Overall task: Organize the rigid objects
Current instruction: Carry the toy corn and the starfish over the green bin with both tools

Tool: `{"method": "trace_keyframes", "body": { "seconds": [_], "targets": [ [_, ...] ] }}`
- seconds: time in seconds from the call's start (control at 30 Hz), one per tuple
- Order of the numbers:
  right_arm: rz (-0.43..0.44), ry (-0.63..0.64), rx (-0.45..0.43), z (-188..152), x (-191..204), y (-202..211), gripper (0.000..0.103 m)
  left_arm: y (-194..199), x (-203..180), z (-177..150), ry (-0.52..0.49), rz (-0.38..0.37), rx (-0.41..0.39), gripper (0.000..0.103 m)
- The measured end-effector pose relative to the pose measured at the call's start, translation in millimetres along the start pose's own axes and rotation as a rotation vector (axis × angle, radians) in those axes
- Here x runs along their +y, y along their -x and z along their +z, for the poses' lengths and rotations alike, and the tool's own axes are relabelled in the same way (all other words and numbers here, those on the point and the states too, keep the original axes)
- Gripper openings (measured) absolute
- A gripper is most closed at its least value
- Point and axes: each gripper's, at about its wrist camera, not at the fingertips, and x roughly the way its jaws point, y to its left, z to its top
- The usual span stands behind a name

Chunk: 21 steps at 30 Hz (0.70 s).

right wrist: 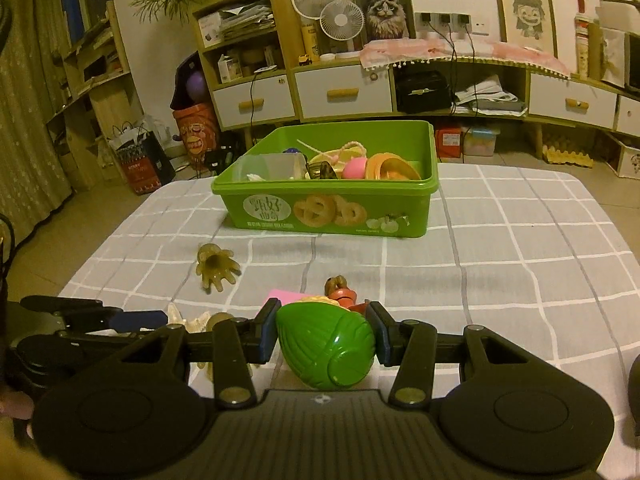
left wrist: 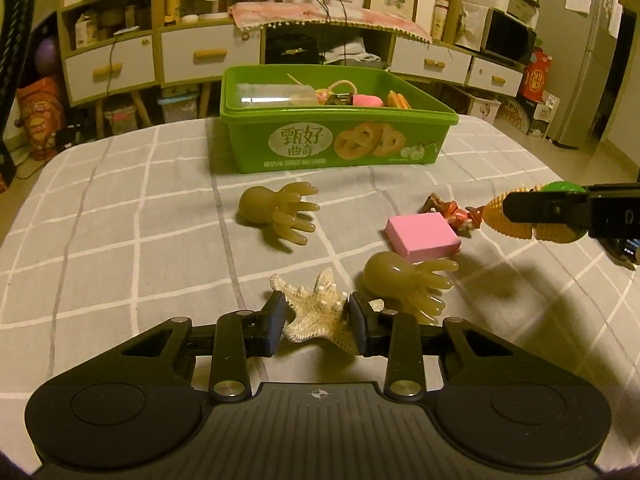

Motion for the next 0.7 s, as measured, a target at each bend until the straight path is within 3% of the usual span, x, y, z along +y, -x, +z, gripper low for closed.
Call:
{"method": "trace_keyframes", "body": {
  "seconds": [0.5,0.7],
  "targets": [
    [0.047,-0.02,-0.018,13.0,4.4,8.0,0.034,15.7,-6.6,15.2,0.004,-0.011,-0.067,0.04],
    [0.093,-0.11,-0.03,34.7,-10.0,9.5,0.034,23.0,-11.9,38.4,-0.006,-0.023,-0.122,0.04]
  ]
}}
